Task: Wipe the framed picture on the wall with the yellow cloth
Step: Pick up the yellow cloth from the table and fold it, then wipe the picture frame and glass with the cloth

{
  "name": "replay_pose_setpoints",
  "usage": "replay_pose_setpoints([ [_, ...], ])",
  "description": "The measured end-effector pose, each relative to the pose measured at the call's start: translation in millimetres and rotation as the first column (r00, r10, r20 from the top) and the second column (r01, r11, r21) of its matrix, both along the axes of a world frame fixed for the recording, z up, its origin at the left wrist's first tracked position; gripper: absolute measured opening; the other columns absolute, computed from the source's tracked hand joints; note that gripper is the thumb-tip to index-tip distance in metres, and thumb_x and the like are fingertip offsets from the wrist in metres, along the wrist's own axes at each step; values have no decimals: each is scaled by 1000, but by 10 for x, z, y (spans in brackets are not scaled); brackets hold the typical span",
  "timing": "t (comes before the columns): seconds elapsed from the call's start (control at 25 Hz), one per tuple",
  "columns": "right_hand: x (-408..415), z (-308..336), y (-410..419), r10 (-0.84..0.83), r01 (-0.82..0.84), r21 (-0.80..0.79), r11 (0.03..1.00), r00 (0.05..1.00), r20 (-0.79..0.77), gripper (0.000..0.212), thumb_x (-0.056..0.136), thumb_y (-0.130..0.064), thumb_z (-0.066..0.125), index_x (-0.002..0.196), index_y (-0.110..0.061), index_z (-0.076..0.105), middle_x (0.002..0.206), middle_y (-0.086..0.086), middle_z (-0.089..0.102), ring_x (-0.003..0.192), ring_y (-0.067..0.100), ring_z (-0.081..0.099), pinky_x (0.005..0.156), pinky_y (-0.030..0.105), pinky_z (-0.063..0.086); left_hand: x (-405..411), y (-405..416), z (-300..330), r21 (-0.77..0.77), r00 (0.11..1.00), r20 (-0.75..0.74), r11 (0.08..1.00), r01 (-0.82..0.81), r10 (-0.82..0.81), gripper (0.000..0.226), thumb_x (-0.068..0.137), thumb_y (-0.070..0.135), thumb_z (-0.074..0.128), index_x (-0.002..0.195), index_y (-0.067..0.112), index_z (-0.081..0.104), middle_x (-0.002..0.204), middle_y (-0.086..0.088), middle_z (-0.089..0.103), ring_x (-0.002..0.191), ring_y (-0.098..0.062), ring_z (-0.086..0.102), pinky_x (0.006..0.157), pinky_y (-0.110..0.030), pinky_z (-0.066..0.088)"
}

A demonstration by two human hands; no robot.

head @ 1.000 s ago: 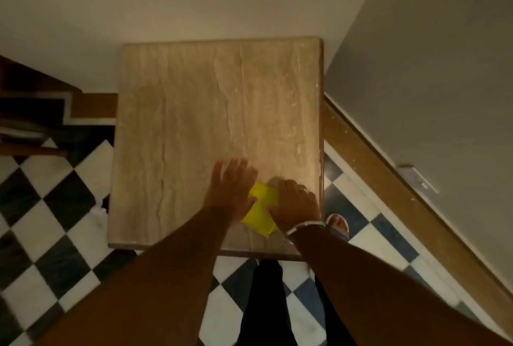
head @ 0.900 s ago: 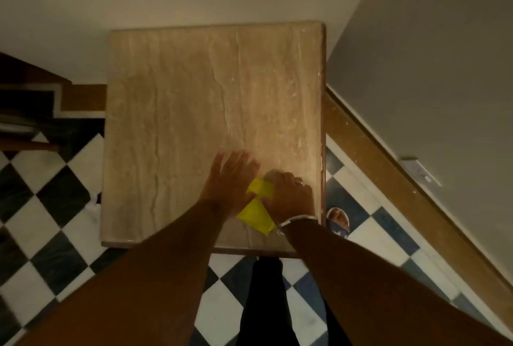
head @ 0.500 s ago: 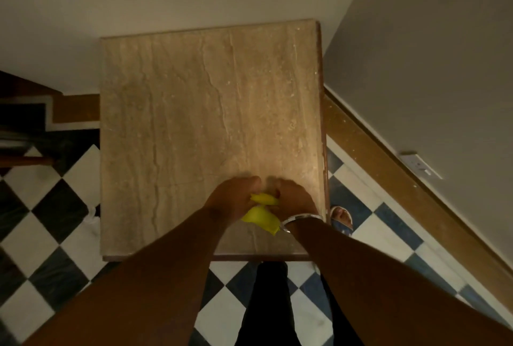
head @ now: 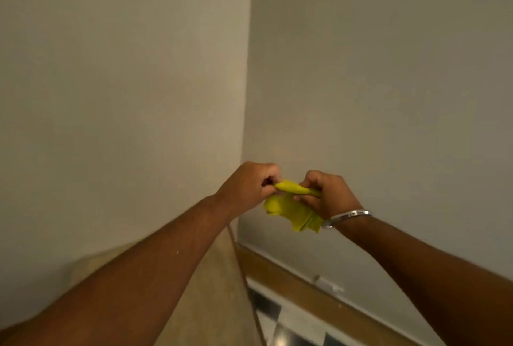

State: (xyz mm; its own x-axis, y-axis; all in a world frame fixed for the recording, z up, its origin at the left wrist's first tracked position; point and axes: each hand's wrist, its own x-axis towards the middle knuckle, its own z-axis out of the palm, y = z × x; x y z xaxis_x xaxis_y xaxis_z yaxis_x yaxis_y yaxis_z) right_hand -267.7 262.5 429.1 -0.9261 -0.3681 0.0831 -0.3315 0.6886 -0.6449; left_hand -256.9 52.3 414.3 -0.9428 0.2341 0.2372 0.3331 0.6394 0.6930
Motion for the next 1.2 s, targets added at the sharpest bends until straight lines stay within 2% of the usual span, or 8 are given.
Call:
replay_pose_setpoints([
  [0.2, 139, 2137, 1212, -187, 195, -20, 981, 904, -385, 15, 73, -12, 74, 83, -13, 63, 77, -1, 62, 71, 21, 58, 61, 22, 36, -373, 1241, 2157, 145, 948, -245, 959, 242, -203, 16, 73, 16, 77, 76, 23, 63, 74, 5, 69, 72, -7, 66, 64, -22, 54],
  [0.4, 544, 3917, 2540, -240, 352, 3, 936, 644, -726, 23, 82, -18, 68, 103, -12, 67, 96, 9, 64, 88, 24, 53, 75, 26, 35, -243, 2687, 3913, 351, 868, -381, 818, 456, -320, 18, 82, 13, 74, 91, 25, 64, 92, -5, 70, 87, -23, 69, 74, -38, 61],
  [0.48, 752, 4556, 3056, -259, 416, -5, 909, 558, -788, 26, 84, -22, 66, 109, -15, 67, 94, 5, 55, 87, 19, 46, 75, 27, 33, -94, 3297, 4523, 398, 830, -455, 760, 514, -323, 18, 84, 10, 71, 97, 22, 66, 98, -8, 69, 88, -27, 67, 72, -41, 62],
  [0.64, 934, 5427, 3838, -239, 482, -9, 876, 418, -877, 29, 81, -21, 67, 109, -14, 65, 100, 12, 59, 90, 27, 55, 77, 30, 42, 13, 4176, 5368, 537, 786, -534, 594, 600, -312, 24, 84, -1, 68, 104, 13, 65, 99, -14, 70, 83, -21, 66, 64, -26, 55],
  [0.76, 931, 5907, 4120, -241, 455, -94, 885, 278, -930, 34, 79, -25, 69, 109, -20, 54, 106, 7, 62, 92, 26, 60, 79, 37, 54, -20, 4526, 5874, 619, 776, -564, 477, 623, -282, 24, 81, 8, 73, 103, 16, 66, 101, -15, 74, 91, -28, 69, 68, -34, 56],
  [0.96, 623, 6385, 4118, -179, 536, -130, 834, 40, -983, 22, 84, -26, 64, 101, -21, 52, 106, 9, 62, 92, 30, 61, 74, 41, 56, -279, 4646, 6470, 649, 791, -606, 521, 554, -85, 30, 72, 16, 83, 99, 11, 70, 95, -12, 76, 90, -29, 72, 77, -43, 60],
  [1.08, 291, 6493, 4003, -156, 603, -149, 784, -41, -987, 12, 90, -24, 54, 100, -18, 54, 100, 11, 60, 87, 32, 61, 72, 40, 54, -605, 4590, 6647, 583, 741, -668, 568, 581, -72, 27, 76, 11, 80, 101, 7, 72, 97, -14, 76, 91, -31, 72, 82, -44, 59],
  [1.2, 21, 6500, 3902, -154, 689, -204, 695, -134, -979, 16, 91, -28, 52, 101, -17, 59, 101, 13, 60, 89, 35, 60, 75, 41, 48, -833, 4511, 6755, 444, 658, -750, 687, 575, -67, 23, 79, 8, 77, 101, 6, 72, 99, -15, 75, 88, -26, 72, 81, -42, 60],
])
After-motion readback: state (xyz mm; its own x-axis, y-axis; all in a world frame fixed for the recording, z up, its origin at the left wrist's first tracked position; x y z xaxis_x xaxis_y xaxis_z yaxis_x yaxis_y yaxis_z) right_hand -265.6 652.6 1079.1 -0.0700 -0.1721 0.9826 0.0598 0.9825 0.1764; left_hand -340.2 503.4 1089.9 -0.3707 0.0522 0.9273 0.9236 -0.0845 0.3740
